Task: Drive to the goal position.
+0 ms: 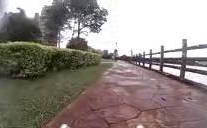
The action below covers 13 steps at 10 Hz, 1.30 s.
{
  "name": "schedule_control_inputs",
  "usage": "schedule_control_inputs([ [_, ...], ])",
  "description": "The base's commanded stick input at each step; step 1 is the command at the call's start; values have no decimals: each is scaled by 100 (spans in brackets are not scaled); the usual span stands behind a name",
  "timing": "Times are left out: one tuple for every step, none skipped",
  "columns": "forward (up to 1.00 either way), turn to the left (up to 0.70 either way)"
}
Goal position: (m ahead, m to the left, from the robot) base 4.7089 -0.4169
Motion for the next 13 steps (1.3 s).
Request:
schedule_control_inputs([
  [85,-33],
  [85,-33],
  [85,-33],
  [85,-33],
  [85,-33],
  [85,-28],
  [85,-19],
  [85,1],
  [85,1],
  [85,1],
  [85,1],
  [85,1],
  [85,1],
])
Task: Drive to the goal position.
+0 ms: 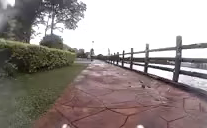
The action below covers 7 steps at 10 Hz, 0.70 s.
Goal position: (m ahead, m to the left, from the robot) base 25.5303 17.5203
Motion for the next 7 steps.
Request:
schedule_control_inputs([
  [85,1],
  [85,1],
  [85,1],
  [85,1],
  [85,1],
  [85,1],
  [85,1],
])
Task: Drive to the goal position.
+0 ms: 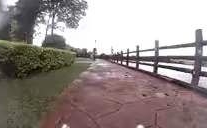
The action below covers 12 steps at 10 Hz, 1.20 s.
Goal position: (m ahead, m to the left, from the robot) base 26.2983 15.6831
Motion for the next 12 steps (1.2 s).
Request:
schedule_control_inputs([
  [85,1],
  [85,1],
  [85,-8],
  [85,-26],
  [85,-33],
  [85,-33],
  [85,-33],
  [85,-33],
  [85,-33],
  [85,-30],
  [85,-26],
  [85,1],
])
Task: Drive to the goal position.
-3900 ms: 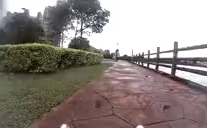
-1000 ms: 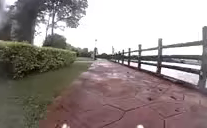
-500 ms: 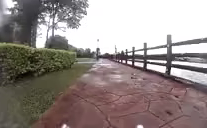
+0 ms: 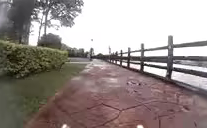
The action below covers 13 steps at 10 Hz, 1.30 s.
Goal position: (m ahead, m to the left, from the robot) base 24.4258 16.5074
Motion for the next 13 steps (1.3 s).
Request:
schedule_control_inputs([
  [85,1],
  [85,1],
  [85,1],
  [85,1],
  [85,1],
  [85,1],
  [85,1],
  [85,1],
  [85,1],
  [85,7],
  [85,10],
  [85,1],
  [85,1],
])
